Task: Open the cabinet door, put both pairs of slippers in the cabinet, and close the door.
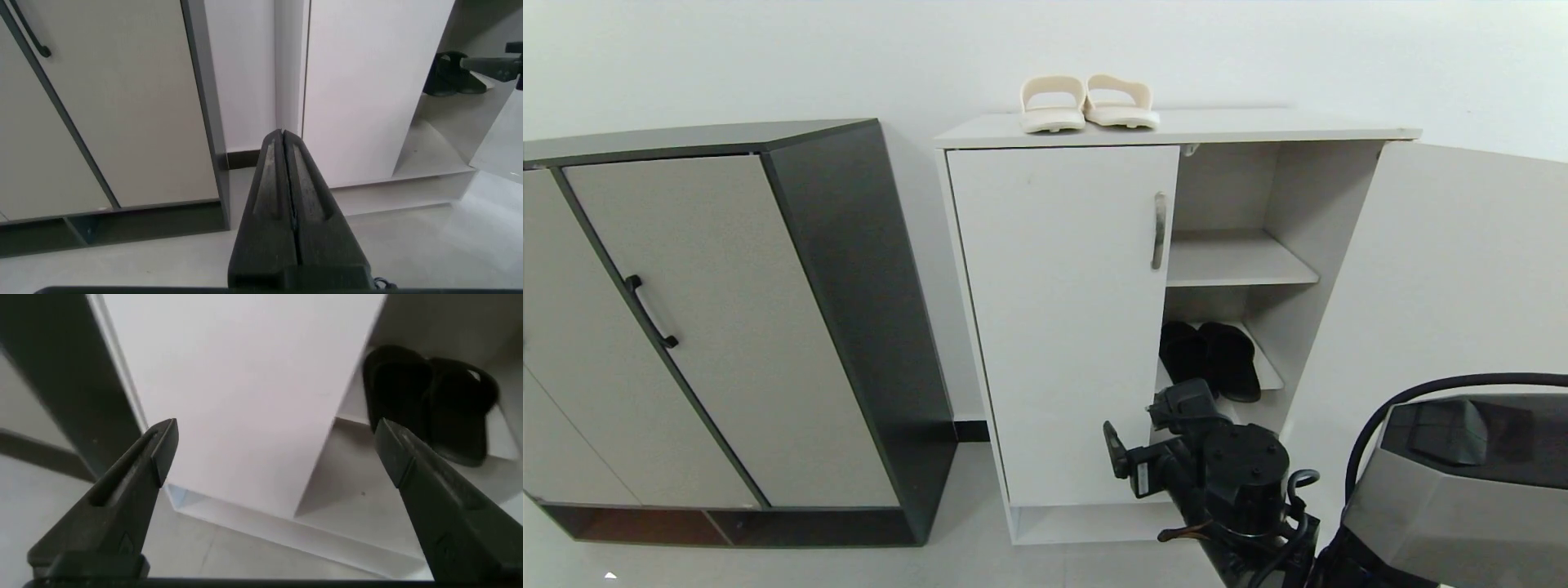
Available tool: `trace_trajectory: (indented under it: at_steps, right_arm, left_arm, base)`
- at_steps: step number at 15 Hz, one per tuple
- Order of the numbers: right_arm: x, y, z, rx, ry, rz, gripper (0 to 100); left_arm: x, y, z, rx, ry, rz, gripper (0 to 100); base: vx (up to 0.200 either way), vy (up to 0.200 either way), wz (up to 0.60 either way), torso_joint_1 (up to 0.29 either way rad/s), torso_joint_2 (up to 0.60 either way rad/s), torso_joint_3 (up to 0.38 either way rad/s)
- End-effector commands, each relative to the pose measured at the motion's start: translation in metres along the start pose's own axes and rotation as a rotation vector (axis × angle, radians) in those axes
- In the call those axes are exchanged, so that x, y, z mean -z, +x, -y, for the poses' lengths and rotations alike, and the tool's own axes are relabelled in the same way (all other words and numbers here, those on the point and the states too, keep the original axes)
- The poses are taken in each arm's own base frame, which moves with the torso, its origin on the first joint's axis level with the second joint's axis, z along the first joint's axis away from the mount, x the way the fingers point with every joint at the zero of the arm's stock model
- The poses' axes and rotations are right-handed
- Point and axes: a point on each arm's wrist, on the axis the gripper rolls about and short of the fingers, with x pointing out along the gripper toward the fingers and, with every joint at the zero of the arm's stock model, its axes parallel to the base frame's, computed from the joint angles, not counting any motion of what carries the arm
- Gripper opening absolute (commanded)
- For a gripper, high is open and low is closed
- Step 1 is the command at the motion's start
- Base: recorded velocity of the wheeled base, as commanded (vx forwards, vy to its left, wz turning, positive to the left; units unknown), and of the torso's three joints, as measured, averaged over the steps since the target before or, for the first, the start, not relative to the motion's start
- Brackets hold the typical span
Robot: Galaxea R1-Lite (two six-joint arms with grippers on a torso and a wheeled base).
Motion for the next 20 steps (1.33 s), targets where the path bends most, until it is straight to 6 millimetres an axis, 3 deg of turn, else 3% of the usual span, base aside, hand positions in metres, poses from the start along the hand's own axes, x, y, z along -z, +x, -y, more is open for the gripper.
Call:
trace_trajectory:
  at_steps: [1,8,20]
  right_arm:
    - [-0.0008,0.0003,-0.0016,-0.017,0.007,0.011,100]
    - [-0.0062,-0.0002,-0.0064,-0.079,0.028,0.051,100]
    - [-0.0031,-0.0008,-0.0067,-0.08,0.023,0.041,100]
  left_arm:
    - [0.0,0.0001,0.0,0.0,0.0,-0.001,0]
    - [0.0,0.0001,0.0,0.0,0.002,-0.001,0]
    - [0.0,0.0001,0.0,0.0,0.002,-0.001,0]
  base:
    - [0.0,0.0,0.0,0.0,0.0,0.0]
    - [0.0,0.0,0.0,0.008,-0.07,-0.108]
    - [0.0,0.0,0.0,0.111,-0.47,-0.341]
